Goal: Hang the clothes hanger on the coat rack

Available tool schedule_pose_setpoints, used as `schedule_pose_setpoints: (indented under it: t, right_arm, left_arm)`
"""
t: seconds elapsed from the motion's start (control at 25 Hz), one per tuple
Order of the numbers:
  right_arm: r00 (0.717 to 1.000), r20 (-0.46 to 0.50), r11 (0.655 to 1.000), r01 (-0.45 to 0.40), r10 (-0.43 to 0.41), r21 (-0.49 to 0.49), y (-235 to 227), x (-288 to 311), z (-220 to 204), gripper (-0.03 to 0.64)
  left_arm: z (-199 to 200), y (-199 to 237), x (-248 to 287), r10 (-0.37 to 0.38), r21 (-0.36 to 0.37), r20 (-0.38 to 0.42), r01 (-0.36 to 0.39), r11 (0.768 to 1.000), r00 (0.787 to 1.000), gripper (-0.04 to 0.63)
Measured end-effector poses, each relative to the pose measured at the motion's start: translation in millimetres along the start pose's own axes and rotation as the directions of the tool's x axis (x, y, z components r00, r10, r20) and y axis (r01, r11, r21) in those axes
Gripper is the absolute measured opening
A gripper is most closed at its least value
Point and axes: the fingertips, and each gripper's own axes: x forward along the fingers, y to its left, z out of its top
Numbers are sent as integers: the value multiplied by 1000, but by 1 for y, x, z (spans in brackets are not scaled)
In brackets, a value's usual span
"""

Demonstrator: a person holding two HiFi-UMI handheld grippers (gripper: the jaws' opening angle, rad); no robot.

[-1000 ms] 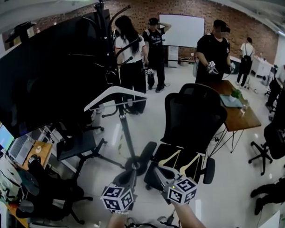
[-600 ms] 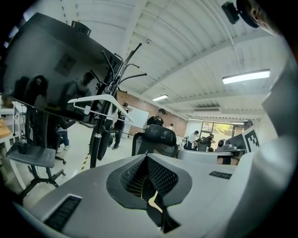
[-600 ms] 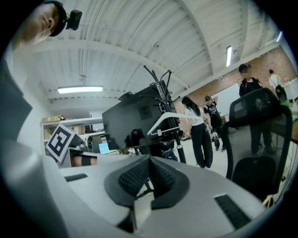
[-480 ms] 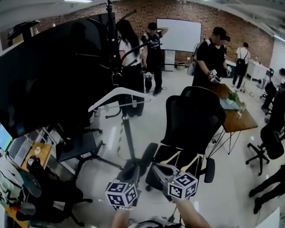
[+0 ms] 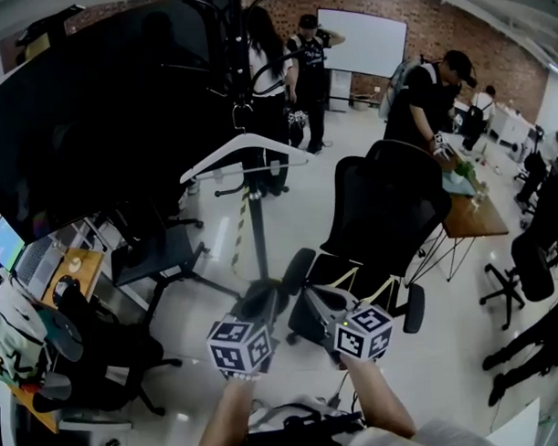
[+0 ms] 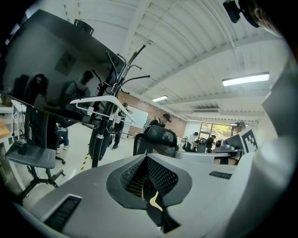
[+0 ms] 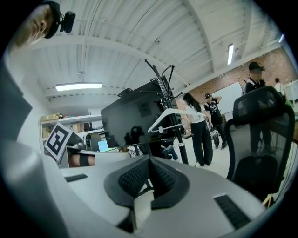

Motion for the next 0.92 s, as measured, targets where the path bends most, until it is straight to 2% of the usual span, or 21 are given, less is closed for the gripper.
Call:
schedule_pose_setpoints:
  t: [0.92]
  right_arm:
    - [1000, -6, 1000, -3, 3, 23, 9, 18, -4, 0]
  left_arm:
    - [-4, 16, -4, -16, -17, -15, 16, 1000, 1000, -9]
